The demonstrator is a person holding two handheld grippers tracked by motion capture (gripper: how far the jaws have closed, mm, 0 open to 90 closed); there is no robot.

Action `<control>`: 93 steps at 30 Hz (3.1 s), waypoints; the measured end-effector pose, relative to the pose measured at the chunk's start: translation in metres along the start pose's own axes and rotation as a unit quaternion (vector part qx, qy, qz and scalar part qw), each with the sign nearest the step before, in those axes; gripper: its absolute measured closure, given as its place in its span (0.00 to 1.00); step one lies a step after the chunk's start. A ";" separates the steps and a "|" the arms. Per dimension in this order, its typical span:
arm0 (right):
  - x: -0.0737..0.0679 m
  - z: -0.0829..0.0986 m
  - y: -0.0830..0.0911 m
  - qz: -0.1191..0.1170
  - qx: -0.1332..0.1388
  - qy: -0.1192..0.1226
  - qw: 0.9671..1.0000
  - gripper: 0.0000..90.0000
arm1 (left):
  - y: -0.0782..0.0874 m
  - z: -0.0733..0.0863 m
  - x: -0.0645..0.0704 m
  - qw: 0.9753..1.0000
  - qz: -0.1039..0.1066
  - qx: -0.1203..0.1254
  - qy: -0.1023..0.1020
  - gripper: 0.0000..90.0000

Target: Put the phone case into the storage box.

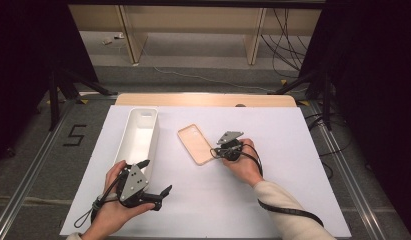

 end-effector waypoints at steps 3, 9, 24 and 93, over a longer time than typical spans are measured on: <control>-0.003 0.000 0.000 -0.005 -0.003 0.001 1.000 1.00 | 0.000 0.000 0.000 1.000 0.000 0.000 0.001 0.01; -0.010 0.000 0.000 -0.013 -0.010 0.005 1.000 1.00 | 0.000 0.000 0.000 1.000 0.000 0.001 0.001 0.01; -0.018 0.000 0.000 -0.023 -0.018 0.007 1.000 1.00 | 0.000 0.000 0.000 1.000 0.000 0.001 0.000 0.01; -0.009 -0.025 0.079 -0.046 0.138 -0.023 0.989 0.25 | 0.002 0.002 0.001 1.000 -0.001 -0.001 0.000 0.01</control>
Point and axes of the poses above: each handheld gripper's, and its own axes: y roughly backward along the jaws, z roughly out of its underside, x roughly to its right, the point moved 5 cm from there along -y, roughly forward along the jaws, and after that the axes turned 15 degrees about x, right-handed, at the moved point
